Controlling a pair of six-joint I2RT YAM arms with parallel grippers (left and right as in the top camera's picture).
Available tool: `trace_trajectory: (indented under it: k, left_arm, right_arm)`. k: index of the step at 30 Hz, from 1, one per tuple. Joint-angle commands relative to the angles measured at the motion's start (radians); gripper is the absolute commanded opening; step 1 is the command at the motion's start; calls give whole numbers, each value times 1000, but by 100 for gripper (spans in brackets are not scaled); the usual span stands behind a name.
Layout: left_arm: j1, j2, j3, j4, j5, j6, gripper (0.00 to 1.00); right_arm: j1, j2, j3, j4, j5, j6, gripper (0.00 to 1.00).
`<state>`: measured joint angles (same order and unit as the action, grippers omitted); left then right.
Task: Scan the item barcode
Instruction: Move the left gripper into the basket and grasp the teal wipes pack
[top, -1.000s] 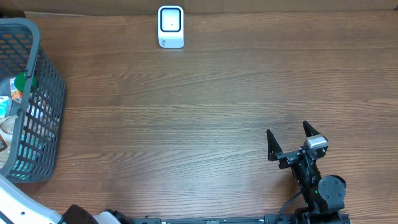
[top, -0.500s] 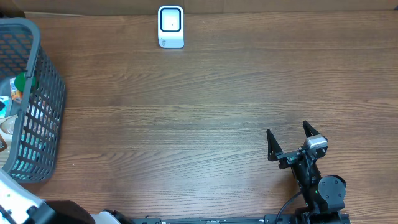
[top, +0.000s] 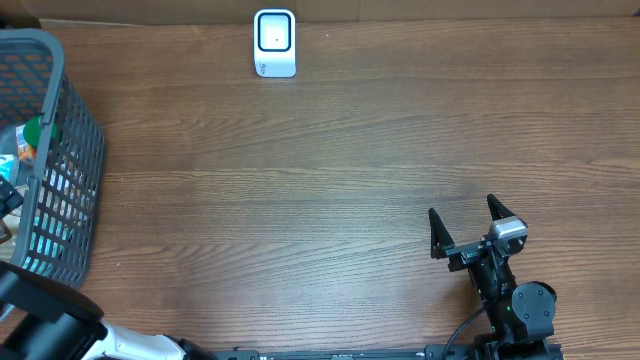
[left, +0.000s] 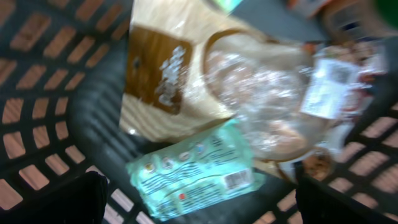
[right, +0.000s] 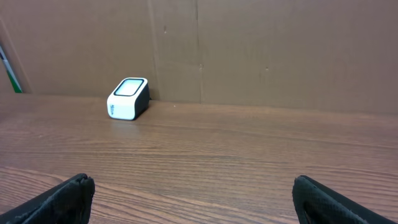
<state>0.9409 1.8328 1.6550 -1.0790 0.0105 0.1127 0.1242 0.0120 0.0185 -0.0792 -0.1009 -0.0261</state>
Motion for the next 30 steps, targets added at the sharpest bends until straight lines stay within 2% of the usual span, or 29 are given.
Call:
trace_trajectory:
  k: [1, 9, 13, 16, 23, 26, 28, 30]
  left_arm:
    - [43, 75, -4, -24, -11, 22, 98]
    - [101, 195, -5, -73, -10, 22, 95]
    - [104, 238, -5, -35, 58, 25, 99]
    - [102, 245, -5, 0, 150, 147, 97]
    - [99, 265, -5, 21, 167, 202, 95]
    - [99, 307, -5, -24, 167, 202, 92]
    - [99, 335, -5, -60, 167, 202, 86]
    - [98, 349, -5, -74, 167, 201, 75]
  right_arm:
    - [-1, -9, -11, 5, -5, -1, 100]
    - [-1, -9, -10, 5, -5, -1, 100]
    - [-1, -9, -11, 5, -5, -1, 100]
    - [-1, -9, -11, 5, -5, -1, 100]
    - [-1, -9, -10, 5, -5, -1, 100]
    - [-1, -9, -10, 5, -5, -1, 100]
    - [-1, -9, -10, 5, -5, -1, 100]
    - [-1, -9, -11, 5, -5, -1, 100]
